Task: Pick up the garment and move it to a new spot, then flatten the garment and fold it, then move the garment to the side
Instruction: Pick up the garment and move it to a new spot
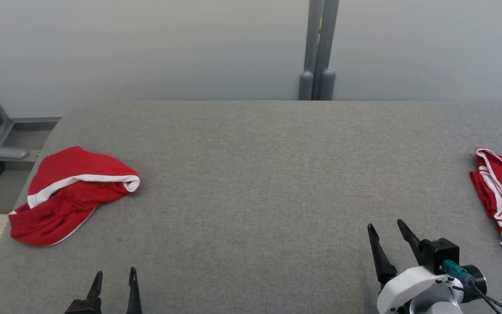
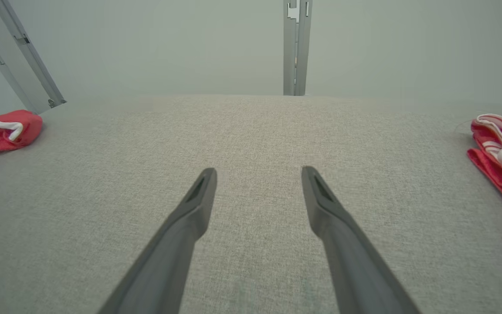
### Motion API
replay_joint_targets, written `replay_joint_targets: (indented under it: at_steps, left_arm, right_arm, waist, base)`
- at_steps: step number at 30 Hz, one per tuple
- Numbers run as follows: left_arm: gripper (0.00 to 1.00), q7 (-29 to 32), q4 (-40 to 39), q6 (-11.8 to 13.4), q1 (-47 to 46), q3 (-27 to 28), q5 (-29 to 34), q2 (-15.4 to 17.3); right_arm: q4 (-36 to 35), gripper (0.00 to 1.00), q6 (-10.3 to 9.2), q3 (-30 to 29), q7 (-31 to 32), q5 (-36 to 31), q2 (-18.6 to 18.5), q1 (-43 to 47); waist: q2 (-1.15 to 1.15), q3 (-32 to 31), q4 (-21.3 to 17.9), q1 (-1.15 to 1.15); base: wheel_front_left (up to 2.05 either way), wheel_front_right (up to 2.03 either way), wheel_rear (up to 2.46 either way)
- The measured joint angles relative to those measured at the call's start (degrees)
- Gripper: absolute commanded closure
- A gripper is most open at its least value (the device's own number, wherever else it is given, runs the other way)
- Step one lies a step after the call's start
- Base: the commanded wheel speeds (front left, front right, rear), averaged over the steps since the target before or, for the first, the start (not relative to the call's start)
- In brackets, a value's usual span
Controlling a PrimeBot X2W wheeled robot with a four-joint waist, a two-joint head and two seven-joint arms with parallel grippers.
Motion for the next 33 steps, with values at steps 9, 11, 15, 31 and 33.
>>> replay_joint_targets:
  at_steps: [9,11,15,31,33]
  left_arm:
    - [0.00,0.0,0.1,-0.7,0.5,3.4,1.6,0.0]
    - [0.00,0.0,0.1,-0.9,0.6,4.0,1.8,0.0]
    - [0.00,0.0,0.1,-1.3,0.7,5.2,2.3,0.2]
    - [0.00,0.0,4.9,-5.4,-4.5,7.6,-0.8,3.1]
    - [0.00,0.0,6.7,-5.8,-8.5,6.7,-1.6,5.0]
  right_arm:
    - [-0.1,0.00,0.00,3.9,0.0,0.9,0.1,0.2]
    - [-0.2,0.00,0.00,5.0,0.0,1.3,0.1,0.2]
    - [-0.5,0.00,0.00,6.9,0.0,2.2,0.2,0.1]
    - [-0.5,0.00,0.00,9.1,0.0,1.6,0.2,-1.8]
    - [-0.5,0.00,0.00,9.0,0.0,0.9,-0.1,-2.5]
  waist:
    - [0.00,0.7,8.4,0.00]
    - [0.00,0.9,10.3,0.00]
    - [0.00,1.4,13.9,0.00]
    - [0.00,3.9,21.5,0.00]
    - [0.00,4.7,21.0,0.00]
  base:
    - [0.00,0.00,0.00]
    - [0.00,0.00,0.00]
    - [0.00,0.00,0.00]
    - [0.00,0.00,0.00]
    - [0.00,0.00,0.00]
